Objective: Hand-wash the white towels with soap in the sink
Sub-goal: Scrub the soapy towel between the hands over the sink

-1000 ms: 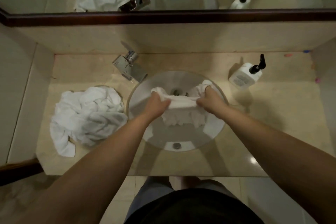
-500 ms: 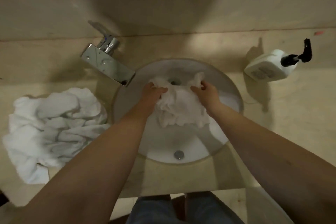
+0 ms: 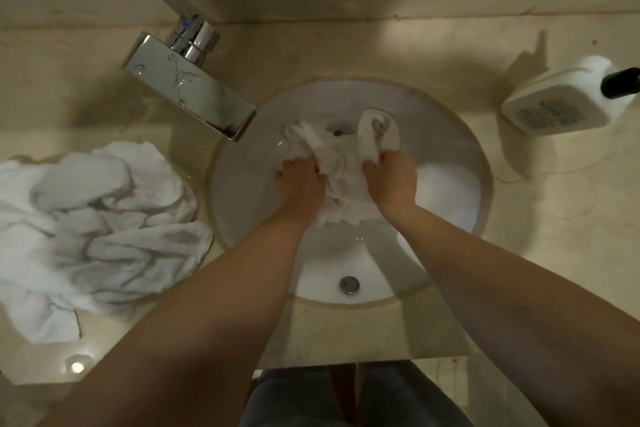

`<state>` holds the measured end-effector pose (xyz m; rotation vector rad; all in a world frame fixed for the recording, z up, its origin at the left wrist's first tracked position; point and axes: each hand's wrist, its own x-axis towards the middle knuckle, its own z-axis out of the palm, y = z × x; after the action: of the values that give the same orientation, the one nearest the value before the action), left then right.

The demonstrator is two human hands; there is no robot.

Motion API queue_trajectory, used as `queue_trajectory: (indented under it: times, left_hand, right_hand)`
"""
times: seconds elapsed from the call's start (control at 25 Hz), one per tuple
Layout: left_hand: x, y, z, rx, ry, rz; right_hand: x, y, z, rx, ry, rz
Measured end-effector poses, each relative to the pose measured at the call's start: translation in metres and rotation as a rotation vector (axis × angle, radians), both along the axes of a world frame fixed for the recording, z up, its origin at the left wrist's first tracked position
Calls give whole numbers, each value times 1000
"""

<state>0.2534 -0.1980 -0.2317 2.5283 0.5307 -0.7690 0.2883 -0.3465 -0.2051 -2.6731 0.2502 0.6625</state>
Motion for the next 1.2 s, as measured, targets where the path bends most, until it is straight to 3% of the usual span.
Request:
queue_trajectory:
  times: [0.08,0.2,0.28,0.36,0.44,0.56,0.64,0.84,1.04,1.2]
  left_hand:
    - [-1,-2,4,-203,-78,112]
    - [-3,-7,17,-621,18,744]
    - [-14,-7,25,-760,113,997]
    - [-30,-5,31,-760,192,1006]
    - [-39,-3,39,-638,233,954]
    - [-37,-4,71,-345,209,743]
    - [-34,-8,101,-316,101,720]
    - [-40,-17,182,-574,-328,959]
    - [-53,-25,252,-548,-611,811]
    - [-63,-43,294,-581,-873,729]
  right_hand:
    - [-5,3,11,254,45,-116]
    - [-8,1,21,603,123,-504]
    - [-13,-9,27,644,209,-662]
    - [-21,-24,31,610,317,-597]
    - [-30,-37,31,488,344,-461]
    - [-33,-46,55,335,217,-344]
    - [-31,-48,84,335,106,-363]
    - [-26,-55,173,673,-35,-480]
    - [-26,-72,245,932,-65,-481]
    - [-29,-79,297,1023,-138,-396]
